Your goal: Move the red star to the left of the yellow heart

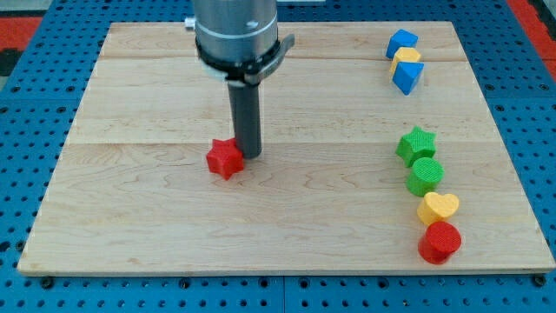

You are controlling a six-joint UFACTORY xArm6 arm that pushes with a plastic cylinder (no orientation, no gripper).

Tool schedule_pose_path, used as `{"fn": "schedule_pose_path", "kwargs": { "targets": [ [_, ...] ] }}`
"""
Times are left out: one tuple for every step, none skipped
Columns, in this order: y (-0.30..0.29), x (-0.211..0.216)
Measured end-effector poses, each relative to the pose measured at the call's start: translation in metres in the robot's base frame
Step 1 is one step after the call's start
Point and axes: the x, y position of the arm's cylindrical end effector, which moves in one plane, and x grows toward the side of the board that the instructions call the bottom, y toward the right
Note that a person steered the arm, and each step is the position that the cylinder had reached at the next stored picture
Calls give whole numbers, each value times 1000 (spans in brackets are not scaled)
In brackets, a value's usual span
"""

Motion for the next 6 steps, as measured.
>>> {"fn": "schedule_pose_path", "kwargs": {
  "targets": [
    [-12,-51],
    [-55,-57],
    [-61,2],
    [-39,31],
    [-35,15],
    [-15,29]
  ]
}}
